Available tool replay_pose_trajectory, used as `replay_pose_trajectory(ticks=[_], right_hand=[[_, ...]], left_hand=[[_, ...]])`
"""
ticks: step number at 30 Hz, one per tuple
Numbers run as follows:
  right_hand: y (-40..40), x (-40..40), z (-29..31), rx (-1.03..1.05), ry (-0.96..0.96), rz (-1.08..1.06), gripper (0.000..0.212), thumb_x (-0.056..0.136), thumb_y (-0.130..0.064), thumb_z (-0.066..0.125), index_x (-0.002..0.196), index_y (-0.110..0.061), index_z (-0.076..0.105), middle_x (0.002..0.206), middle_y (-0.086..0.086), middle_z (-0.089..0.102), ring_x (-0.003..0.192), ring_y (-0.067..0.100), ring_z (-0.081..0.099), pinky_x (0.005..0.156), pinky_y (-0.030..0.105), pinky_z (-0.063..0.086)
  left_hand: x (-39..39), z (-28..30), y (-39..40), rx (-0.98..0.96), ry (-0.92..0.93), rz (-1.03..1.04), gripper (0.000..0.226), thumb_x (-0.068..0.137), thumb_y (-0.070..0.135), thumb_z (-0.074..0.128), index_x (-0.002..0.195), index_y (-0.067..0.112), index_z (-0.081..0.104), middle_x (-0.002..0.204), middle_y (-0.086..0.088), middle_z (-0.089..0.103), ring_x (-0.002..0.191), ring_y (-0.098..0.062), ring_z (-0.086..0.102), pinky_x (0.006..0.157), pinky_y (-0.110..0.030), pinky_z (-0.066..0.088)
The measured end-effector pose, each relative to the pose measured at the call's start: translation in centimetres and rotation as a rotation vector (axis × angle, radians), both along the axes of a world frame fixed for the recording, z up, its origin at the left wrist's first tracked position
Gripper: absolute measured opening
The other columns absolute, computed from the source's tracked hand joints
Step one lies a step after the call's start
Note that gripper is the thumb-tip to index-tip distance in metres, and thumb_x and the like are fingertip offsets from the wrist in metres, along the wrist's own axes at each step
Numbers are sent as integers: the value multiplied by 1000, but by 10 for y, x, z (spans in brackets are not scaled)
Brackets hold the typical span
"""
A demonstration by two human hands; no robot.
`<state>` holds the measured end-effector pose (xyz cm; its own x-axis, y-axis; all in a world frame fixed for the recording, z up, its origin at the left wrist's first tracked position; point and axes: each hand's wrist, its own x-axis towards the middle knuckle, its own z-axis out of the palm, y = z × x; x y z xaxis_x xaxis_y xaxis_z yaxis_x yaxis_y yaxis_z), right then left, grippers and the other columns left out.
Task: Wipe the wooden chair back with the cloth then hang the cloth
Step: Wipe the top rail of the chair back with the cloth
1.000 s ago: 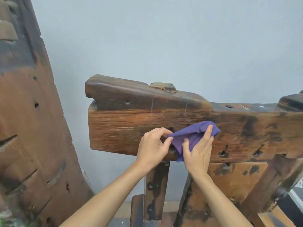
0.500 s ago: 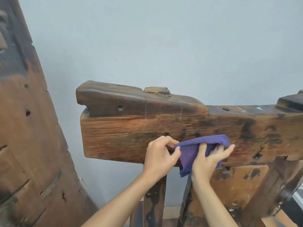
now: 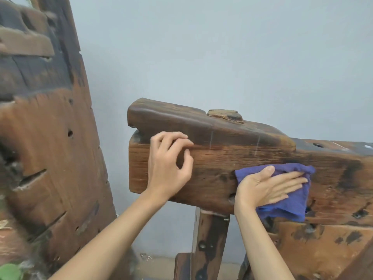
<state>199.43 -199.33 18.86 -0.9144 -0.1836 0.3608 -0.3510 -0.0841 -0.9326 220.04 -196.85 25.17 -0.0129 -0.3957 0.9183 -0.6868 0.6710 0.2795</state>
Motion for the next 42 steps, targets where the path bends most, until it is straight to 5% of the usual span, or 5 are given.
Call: replay_pose_trajectory(ticks=[6,13,25,27,42], right_hand=[[-9,45,21,-18,93,10,75,104,-57,19,162,-13,4,170,13,0,158,27,-2,125,52,4],[-16,113,42,105,541,36,79,100,-58,33,163,-22,4,170,12,2,158,27,0,125,52,6],[-20,128,-20,288,2233,699,53,103,-46,34,156,-37,35,167,-13,22,154,21,26,110,38,44],[-25,118,10,200,2174,562,49,105,-46,21,145,-47,48,157,-23,40,156,12,-14,120,23,26],[-34,193,196,569,1227,702,54,92,-68,17,126,-50,55,123,-5,70,114,29,63,75,40,37]], left_hand=[[82,45,-35,71,166,142,46,94,28,53,138,18,58,150,1,50,137,-15,37,110,-11,16],[102,42,-71,595,464,-616,72,86,63,46,154,39,38,152,4,48,131,-16,52,97,-26,51],[107,37,-73,889,708,-876,59,87,56,60,122,10,71,122,-14,74,107,-24,72,90,-32,59],[107,38,-70,906,742,-872,77,78,61,67,127,2,67,130,-22,69,117,-34,68,103,-43,55],[104,28,-86,780,620,-864,66,80,84,55,123,37,70,125,-11,73,120,-31,67,111,-58,44]])
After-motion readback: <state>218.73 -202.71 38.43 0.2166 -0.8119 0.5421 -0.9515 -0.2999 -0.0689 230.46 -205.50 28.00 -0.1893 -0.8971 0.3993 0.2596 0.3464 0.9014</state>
